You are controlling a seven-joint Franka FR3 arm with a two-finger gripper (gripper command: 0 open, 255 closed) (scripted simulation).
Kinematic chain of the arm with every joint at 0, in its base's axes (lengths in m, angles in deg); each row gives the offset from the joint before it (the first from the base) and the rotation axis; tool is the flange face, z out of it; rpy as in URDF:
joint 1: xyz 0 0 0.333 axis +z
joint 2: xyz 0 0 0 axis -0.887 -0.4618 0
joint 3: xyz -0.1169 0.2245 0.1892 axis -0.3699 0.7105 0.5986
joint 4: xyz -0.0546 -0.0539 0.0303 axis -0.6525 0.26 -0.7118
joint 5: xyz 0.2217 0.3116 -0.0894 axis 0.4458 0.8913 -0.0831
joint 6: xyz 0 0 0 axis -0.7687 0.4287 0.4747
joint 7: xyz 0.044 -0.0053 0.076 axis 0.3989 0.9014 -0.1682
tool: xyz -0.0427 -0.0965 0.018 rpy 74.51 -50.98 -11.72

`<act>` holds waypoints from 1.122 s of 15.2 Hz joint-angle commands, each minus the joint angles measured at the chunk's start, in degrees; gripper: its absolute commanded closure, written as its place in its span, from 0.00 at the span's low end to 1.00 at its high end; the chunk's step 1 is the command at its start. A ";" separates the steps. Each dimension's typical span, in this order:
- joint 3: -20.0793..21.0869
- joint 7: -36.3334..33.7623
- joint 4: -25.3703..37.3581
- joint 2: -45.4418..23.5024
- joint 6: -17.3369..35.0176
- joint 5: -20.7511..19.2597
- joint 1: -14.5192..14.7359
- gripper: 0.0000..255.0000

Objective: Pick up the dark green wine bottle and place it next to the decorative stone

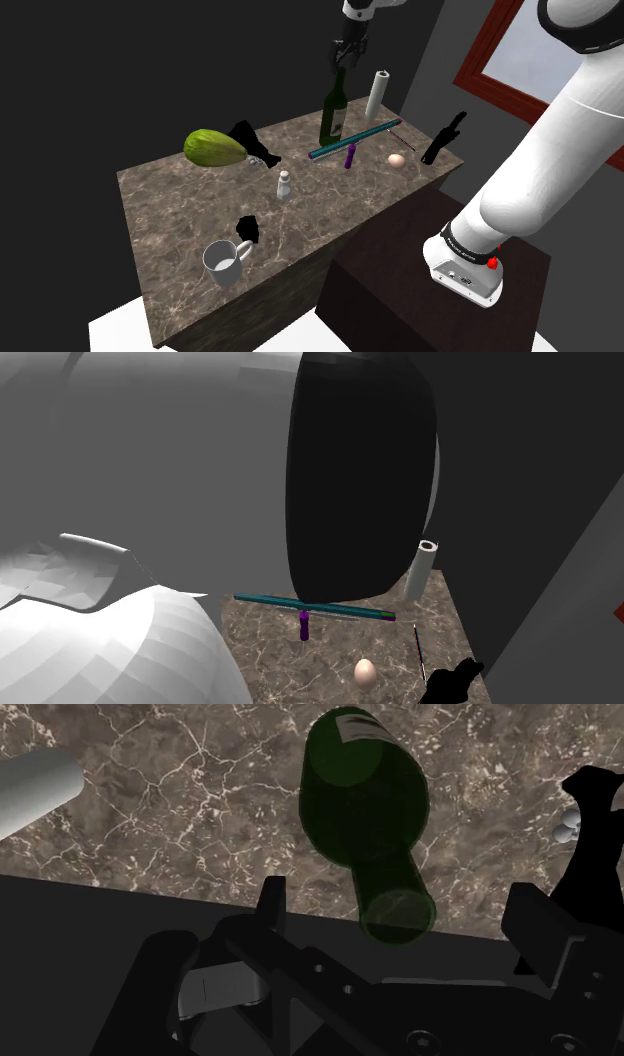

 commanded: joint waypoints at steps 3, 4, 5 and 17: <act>0.07 0.07 -1.83 -0.97 2.80 0.25 0.04 0.00; 0.08 0.15 -2.50 -1.42 3.91 0.36 0.03 0.00; 0.08 0.15 -2.50 -1.42 3.91 0.36 0.03 0.00; 0.08 0.16 -2.50 -1.42 3.91 0.36 0.03 1.00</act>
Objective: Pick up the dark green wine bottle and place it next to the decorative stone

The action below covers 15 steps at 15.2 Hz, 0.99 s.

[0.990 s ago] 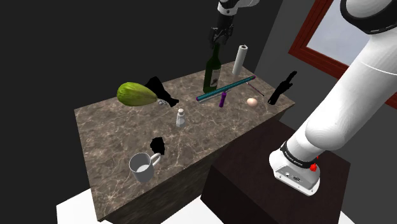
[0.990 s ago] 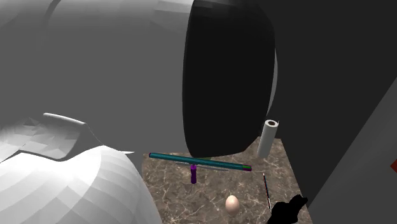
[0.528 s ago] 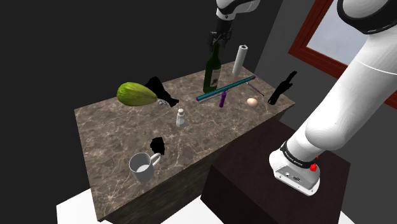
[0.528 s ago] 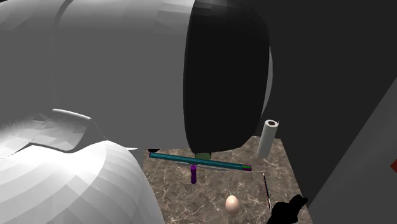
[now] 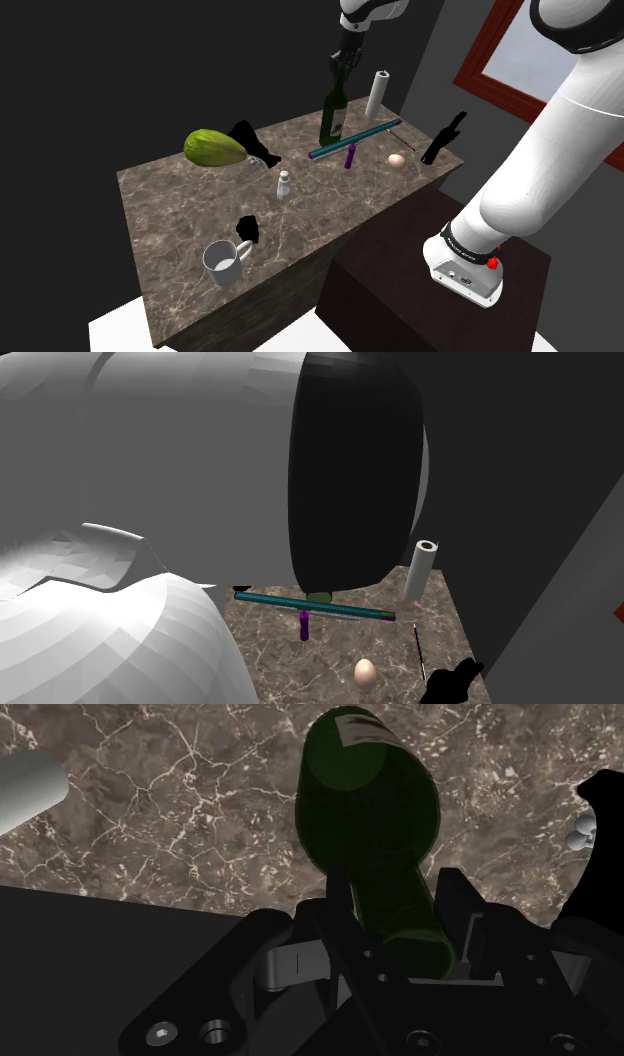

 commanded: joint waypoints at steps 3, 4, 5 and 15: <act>0.00 0.00 0.00 -0.01 -0.01 0.00 0.00 1.00; 0.00 0.00 0.00 -0.01 -0.01 0.00 0.00 1.00; 0.00 0.00 -0.01 -0.01 0.01 0.00 0.00 1.00; -0.03 -0.39 5.94 1.47 -7.39 -0.43 0.03 1.00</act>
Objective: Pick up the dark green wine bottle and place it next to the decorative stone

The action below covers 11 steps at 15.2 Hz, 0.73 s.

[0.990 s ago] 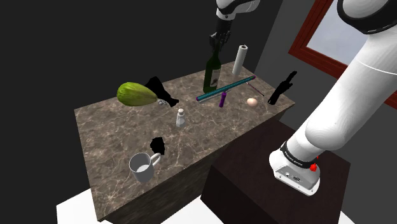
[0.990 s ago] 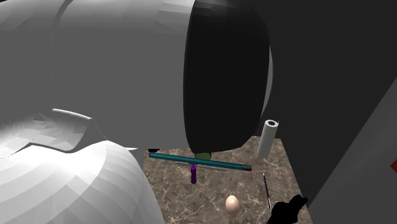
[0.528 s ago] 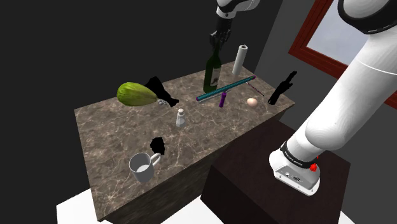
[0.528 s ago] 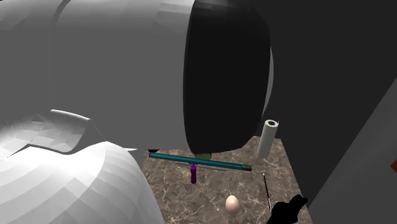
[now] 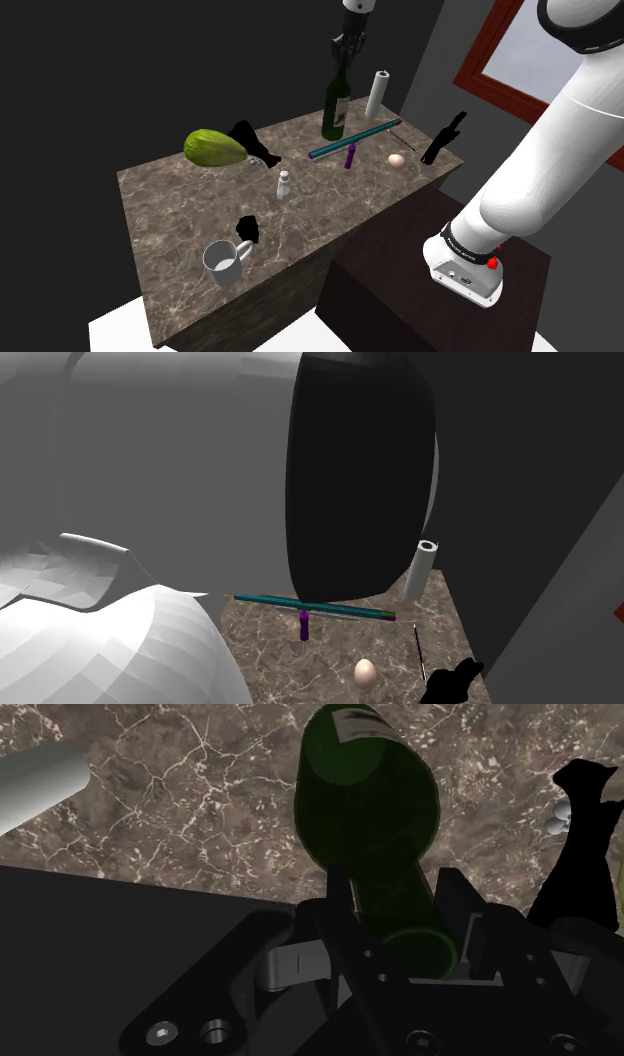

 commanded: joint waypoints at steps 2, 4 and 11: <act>-0.01 -0.07 2.05 0.24 -2.28 -0.07 -0.01 1.00; -0.02 -0.11 3.47 0.34 -3.80 -0.11 -0.01 1.00; 1.85 -4.34 4.84 1.57 -6.30 -0.82 2.12 1.00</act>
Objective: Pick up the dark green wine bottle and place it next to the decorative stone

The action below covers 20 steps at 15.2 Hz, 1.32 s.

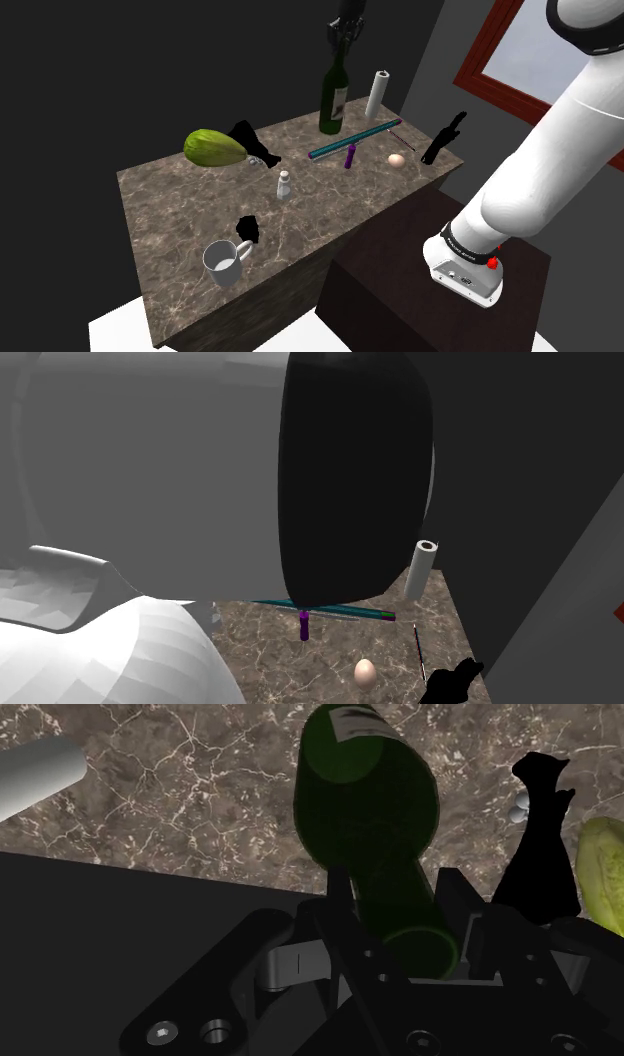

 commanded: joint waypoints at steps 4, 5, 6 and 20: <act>3.16 -6.84 -0.91 0.99 0.02 -0.87 3.42 1.00; 3.82 -8.21 -0.96 1.04 0.03 -1.02 4.09 1.00; 4.47 -9.57 -0.95 1.04 0.03 -1.17 4.77 1.00; 12.97 -28.20 6.69 -4.87 -2.00 -3.49 14.44 1.00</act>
